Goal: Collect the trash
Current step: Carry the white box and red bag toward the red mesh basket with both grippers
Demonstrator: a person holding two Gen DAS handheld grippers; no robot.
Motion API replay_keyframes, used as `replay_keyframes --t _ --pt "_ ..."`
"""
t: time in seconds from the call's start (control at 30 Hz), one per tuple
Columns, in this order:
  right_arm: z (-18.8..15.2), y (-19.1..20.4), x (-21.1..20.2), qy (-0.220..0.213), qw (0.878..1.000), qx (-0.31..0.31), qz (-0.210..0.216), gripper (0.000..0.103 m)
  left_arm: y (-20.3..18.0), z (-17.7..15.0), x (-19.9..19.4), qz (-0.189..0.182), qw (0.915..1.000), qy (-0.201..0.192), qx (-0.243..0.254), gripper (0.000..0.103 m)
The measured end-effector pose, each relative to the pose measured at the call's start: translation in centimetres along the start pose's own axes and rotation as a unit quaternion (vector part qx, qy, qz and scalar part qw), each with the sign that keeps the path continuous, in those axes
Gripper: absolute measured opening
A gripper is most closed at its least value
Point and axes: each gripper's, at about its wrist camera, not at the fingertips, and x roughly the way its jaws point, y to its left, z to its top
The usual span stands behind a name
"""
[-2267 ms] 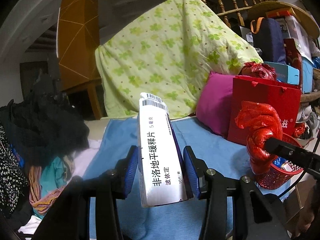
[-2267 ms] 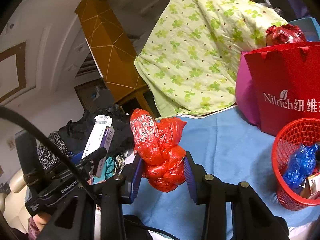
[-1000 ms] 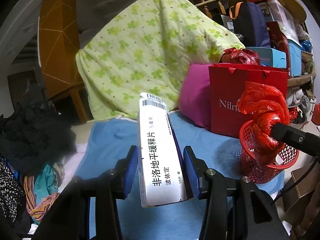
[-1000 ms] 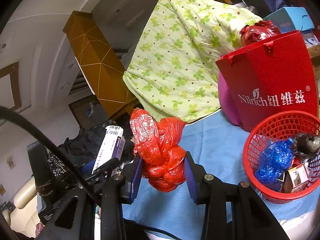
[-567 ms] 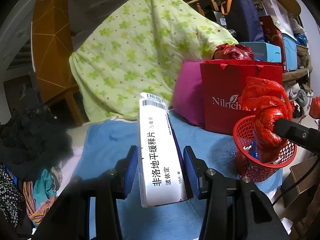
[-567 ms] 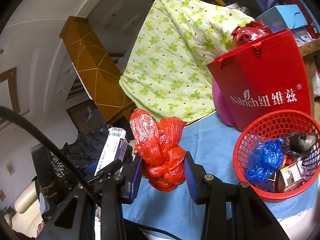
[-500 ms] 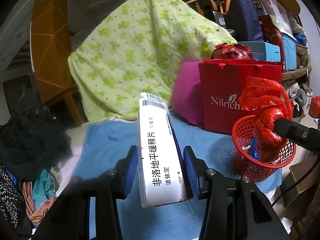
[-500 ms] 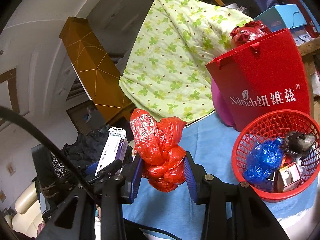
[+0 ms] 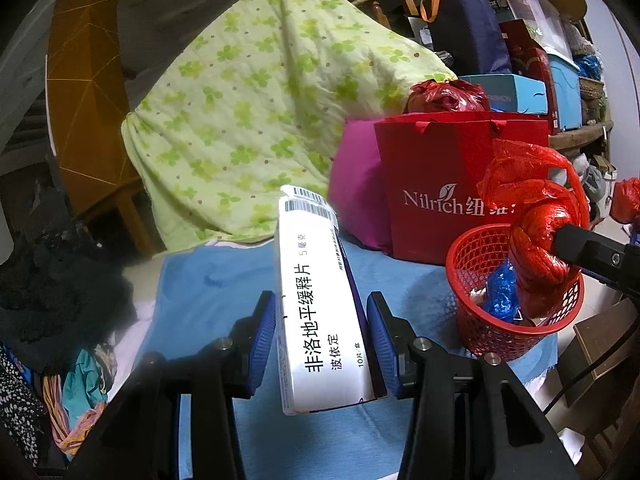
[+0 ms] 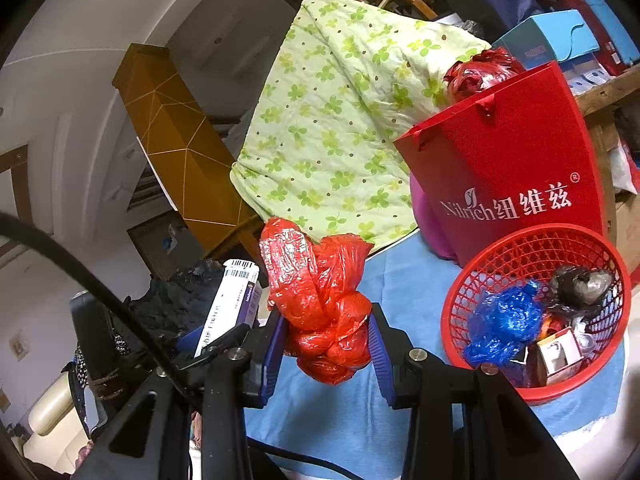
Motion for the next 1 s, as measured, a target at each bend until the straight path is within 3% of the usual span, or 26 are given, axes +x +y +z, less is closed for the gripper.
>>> replay_keyframes --t 1.0 --pt "0.0 -2.2 -2.7 -0.018 0.999 0.026 -0.019 0.042 -3.2 0.3 0.5 -0.02 0.9994 0.006 0.028 0.048"
